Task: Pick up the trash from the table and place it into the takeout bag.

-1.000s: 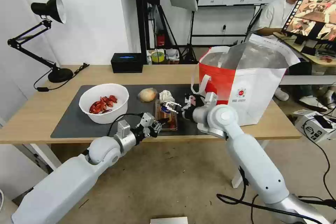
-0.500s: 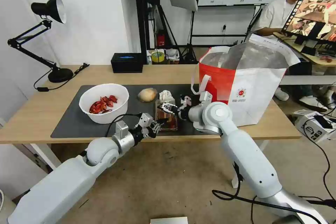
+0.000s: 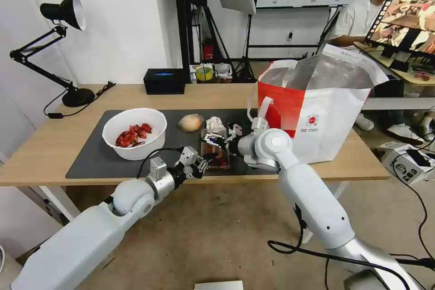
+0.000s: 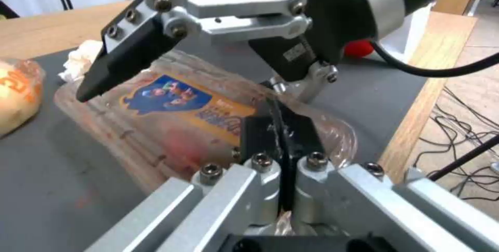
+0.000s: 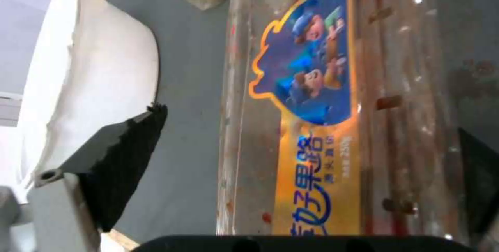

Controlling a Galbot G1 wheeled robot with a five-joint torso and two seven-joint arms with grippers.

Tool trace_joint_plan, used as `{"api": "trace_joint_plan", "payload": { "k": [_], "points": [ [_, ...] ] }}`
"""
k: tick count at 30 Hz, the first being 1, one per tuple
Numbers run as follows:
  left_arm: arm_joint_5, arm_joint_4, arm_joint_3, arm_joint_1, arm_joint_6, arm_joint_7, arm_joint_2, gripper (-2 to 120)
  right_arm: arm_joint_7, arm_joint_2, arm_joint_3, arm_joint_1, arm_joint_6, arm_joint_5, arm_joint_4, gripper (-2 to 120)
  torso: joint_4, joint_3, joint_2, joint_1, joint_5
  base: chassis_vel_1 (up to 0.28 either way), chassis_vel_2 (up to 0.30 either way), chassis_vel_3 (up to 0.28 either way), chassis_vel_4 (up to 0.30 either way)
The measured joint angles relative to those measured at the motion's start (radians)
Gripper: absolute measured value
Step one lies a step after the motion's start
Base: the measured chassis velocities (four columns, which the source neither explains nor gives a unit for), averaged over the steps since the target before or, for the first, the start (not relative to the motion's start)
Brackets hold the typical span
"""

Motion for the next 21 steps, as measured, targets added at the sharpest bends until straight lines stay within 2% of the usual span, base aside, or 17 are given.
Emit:
{"api": "trace_joint_plan", "payload": {
  "k": [3, 4, 7, 8, 11, 13, 16, 17, 20, 21],
  "points": [
    [-0.001, -0.001, 0.001, -0.003, -0.001, -0.001, 0.002, 0, 0.001, -0.012, -0.006, 0.008, -0.001, 0.008, -0.002, 86, 0.0, 0.0, 0.0, 0.0, 0.0, 0.0, 0.0, 0.0, 0.0],
    [-0.001, -0.001, 0.001, -0.003, -0.001, -0.001, 0.002, 0, 0.001, -0.012, -0.006, 0.008, -0.001, 0.008, -0.002, 86, 0.0, 0.0, 0.0, 0.0, 0.0, 0.0, 0.0, 0.0, 0.0],
    [-0.003, -0.002, 0.001, -0.005, -0.003, -0.001, 0.004, 0, 0.011, -0.023, -0.015, 0.013, -0.001, 0.011, -0.004, 70, 0.0, 0.0, 0.0, 0.0, 0.0001, 0.0, 0.0, 0.0, 0.0],
    [-0.003, -0.002, 0.001, -0.005, -0.003, -0.001, 0.004, 0, 0.011, -0.023, -0.015, 0.013, -0.001, 0.011, -0.004, 70, 0.0, 0.0, 0.0, 0.0, 0.0001, 0.0, 0.0, 0.0, 0.0],
    [-0.004, 0.0, -0.002, -0.005, -0.008, -0.002, 0.008, 0, 0.022, -0.024, -0.017, 0.014, -0.001, 0.015, -0.015, 55, -0.0001, 0.0, 0.0, 0.0, 0.0001, 0.0, 0.0, 0.0, 0.0],
    [-0.004, 0.001, -0.003, -0.005, -0.009, -0.002, 0.01, 0, 0.025, -0.024, -0.017, 0.015, -0.001, 0.016, -0.018, 52, -0.0001, 0.0, 0.0, 0.0, 0.0001, 0.0, 0.0, 0.0, 0.0],
    [-0.014, -0.003, -0.008, -0.003, -0.011, -0.004, 0.014, 0, 0.031, -0.024, -0.024, 0.021, -0.001, 0.021, -0.023, 37, -0.0001, 0.0, 0.0, 0.0, 0.0, 0.0, 0.0, 0.0, 0.0],
    [-0.014, -0.003, -0.008, -0.003, -0.011, -0.004, 0.014, 0, 0.031, -0.024, -0.024, 0.021, -0.001, 0.021, -0.023, 37, -0.0001, 0.0, 0.0, 0.0, 0.0, 0.0, 0.0, 0.0, 0.0],
    [-0.028, -0.015, -0.018, 0.006, -0.011, -0.006, 0.021, 0, 0.041, -0.022, -0.024, 0.026, -0.001, 0.022, -0.029, 24, -0.0002, 0.0, 0.0, 0.0, 0.0, 0.0, 0.0, 0.0, 0.0],
    [-0.028, -0.015, -0.018, 0.006, -0.011, -0.006, 0.021, 0, 0.041, -0.022, -0.024, 0.026, -0.001, 0.022, -0.029, 24, -0.0002, 0.0, 0.0, 0.0, 0.0, 0.0, 0.0, 0.0, 0.0]
  ]
}}
